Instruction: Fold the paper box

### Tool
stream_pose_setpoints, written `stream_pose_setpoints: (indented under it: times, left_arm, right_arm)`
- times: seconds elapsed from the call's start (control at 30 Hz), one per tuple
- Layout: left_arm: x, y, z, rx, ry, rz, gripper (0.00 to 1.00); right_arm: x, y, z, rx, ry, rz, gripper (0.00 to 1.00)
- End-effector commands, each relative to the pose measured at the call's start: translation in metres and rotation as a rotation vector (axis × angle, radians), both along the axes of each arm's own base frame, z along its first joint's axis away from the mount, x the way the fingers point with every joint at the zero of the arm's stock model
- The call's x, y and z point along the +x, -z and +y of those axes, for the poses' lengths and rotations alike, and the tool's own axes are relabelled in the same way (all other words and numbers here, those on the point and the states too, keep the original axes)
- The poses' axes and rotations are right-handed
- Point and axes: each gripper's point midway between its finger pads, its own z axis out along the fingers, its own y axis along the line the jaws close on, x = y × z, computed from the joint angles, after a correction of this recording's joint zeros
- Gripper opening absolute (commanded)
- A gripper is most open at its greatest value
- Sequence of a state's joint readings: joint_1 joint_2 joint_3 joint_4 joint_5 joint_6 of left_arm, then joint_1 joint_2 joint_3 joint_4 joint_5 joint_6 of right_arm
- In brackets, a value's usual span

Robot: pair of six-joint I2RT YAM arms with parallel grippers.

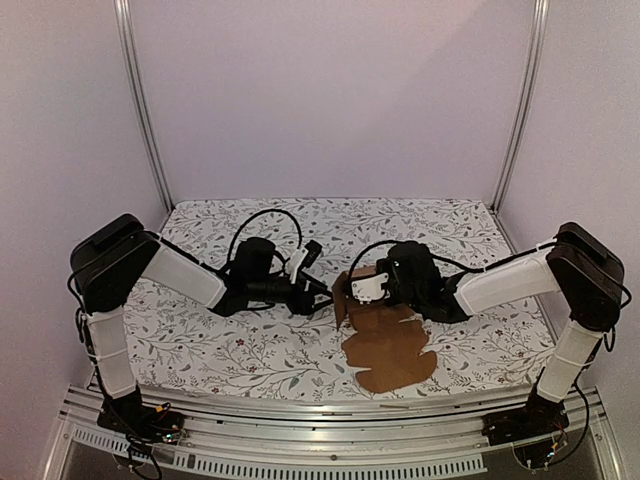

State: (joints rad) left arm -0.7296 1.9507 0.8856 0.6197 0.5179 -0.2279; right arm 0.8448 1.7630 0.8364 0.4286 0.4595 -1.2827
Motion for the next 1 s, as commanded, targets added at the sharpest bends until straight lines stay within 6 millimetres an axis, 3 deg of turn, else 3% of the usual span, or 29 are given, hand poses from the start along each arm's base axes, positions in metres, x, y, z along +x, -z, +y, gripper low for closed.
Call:
stream_pose_setpoints:
  times: [0.0, 0.17, 0.27, 0.37, 0.57, 0.63, 0.83, 0.97]
  left_arm:
    - [-0.012, -0.011, -0.013, -0.026, 0.064, -0.044, 0.59]
    - [-0.011, -0.018, -0.028, -0.055, 0.065, -0.046, 0.59]
    - [-0.003, -0.012, -0.034, -0.025, 0.017, -0.030, 0.59]
    - [0.005, 0.000, -0.032, 0.032, -0.042, -0.018, 0.59]
    - [0.006, -0.002, -0.026, 0.025, -0.074, -0.033, 0.59]
    - [0.006, -0.001, -0.027, 0.027, -0.074, -0.030, 0.59]
    - [0.012, 0.001, -0.027, 0.036, -0.090, -0.009, 0.59]
    - [0.018, -0.005, -0.016, 0.026, -0.146, 0.027, 0.59]
  right_arm:
    - [0.001, -0.002, -0.006, 0.018, 0.045, 0.097, 0.00]
    - [0.002, -0.006, -0.003, 0.039, 0.061, 0.112, 0.00]
    - [0.002, -0.003, -0.007, 0.026, 0.071, 0.105, 0.00]
    - [0.004, -0.006, -0.012, 0.035, 0.081, 0.045, 0.00]
    - [0.003, -0.007, -0.020, 0.009, 0.078, 0.039, 0.11]
    - [0.004, -0.005, -0.025, -0.015, 0.079, 0.091, 0.13]
    - [-0.005, 0.007, -0.037, 0.022, 0.118, 0.463, 0.14]
    - [-0.003, 0.019, -0.041, 0.029, 0.154, 0.548, 0.06]
